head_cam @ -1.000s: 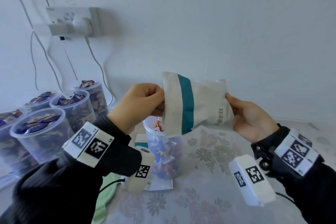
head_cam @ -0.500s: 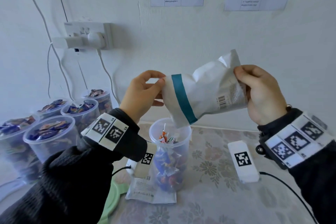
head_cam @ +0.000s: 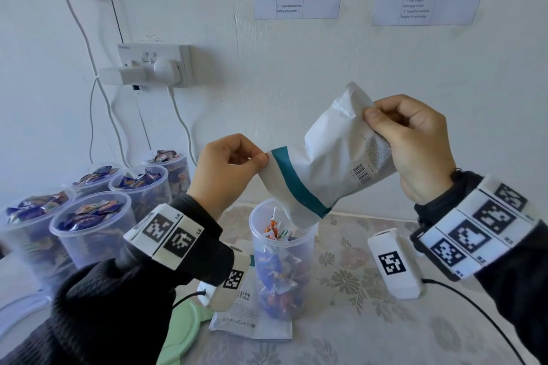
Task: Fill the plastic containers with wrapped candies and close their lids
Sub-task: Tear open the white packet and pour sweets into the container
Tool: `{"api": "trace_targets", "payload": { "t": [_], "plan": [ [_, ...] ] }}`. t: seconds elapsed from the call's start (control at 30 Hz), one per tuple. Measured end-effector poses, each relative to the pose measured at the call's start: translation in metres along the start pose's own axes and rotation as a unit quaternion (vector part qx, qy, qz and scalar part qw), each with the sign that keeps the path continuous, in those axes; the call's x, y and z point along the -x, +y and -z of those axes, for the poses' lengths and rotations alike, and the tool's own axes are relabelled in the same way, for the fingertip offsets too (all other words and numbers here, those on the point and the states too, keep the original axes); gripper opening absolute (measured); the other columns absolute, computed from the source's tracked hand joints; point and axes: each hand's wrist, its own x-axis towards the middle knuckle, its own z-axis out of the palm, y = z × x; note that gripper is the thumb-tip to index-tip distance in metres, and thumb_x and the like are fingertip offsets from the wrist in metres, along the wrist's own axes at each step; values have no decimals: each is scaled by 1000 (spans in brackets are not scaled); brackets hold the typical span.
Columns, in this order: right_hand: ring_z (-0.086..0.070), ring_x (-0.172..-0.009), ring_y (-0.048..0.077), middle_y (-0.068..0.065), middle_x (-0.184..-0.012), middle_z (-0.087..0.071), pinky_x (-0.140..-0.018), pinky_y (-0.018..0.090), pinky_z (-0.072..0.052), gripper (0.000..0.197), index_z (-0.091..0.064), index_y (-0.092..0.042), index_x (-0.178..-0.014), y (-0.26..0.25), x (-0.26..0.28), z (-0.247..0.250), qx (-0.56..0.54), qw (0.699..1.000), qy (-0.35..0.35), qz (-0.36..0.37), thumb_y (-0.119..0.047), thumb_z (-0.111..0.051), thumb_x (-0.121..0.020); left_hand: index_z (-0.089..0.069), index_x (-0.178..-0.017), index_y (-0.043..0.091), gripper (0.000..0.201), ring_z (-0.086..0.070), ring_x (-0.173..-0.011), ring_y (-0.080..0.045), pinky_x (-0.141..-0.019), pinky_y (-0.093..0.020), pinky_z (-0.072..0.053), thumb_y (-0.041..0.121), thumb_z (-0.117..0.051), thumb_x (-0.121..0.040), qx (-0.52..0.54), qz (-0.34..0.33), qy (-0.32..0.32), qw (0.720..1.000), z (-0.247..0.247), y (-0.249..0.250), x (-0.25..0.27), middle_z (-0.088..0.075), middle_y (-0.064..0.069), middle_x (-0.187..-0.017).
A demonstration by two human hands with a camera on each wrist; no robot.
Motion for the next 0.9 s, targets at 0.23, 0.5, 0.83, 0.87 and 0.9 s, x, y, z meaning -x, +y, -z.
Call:
{"api": "trace_targets", "payload": {
  "t": [0.23,0.5,0.83,0.87,0.9],
  "plan": [
    [-51,-58,1,-14,-57,-56,-60,15,-43,19,-64,-22,-70,-1,1,1,20,999,-19,26,-11,-67,-86,-61,-67,13,17,-45,-58,-4,-58,-14,-40,6,-68,-81,-37,-13,-11,999,2,-1,5,-64,-5,-71],
    [-52,-61,4,-14,-60,-58,-63,21,-45,16,-64,-28,-69,-12,-1,0,14,998,8,68,-18,-66,-81,-68,-68,12,12,-55,-68,-18,-72,-38,-51,6,-71,-79,-23,-26,41,999,2,4,9,-68,-11,-75],
    [-52,-61,3,-13,-63,-59,-62,18,-44,16,-63,-27,-70,-8,-2,-1,30,996,8,78,-17,-65,-82,-69,-69,12,11,-58,-69,-16,-75,-36,-53,6,-71,-78,5,-11,15,1000,3,6,10,-69,-9,-74],
    [-52,-61,3,-9,-64,-59,-62,18,-44,17,-63,-26,-71,-8,-1,-3,37,996,-1,82,-15,-65,-84,-69,-69,13,12,-59,-69,-15,-74,-32,-53,5,-71,-77,15,-8,12,1000,2,7,10,-70,-6,-73],
    [-51,-62,4,-7,-65,-59,-62,19,-44,18,-63,-25,-71,-7,0,-4,40,996,-7,83,-14,-66,-84,-69,-68,13,13,-60,-69,-14,-73,-29,-52,4,-71,-77,24,-5,9,1000,3,6,9,-69,-4,-72]
  ]
}}
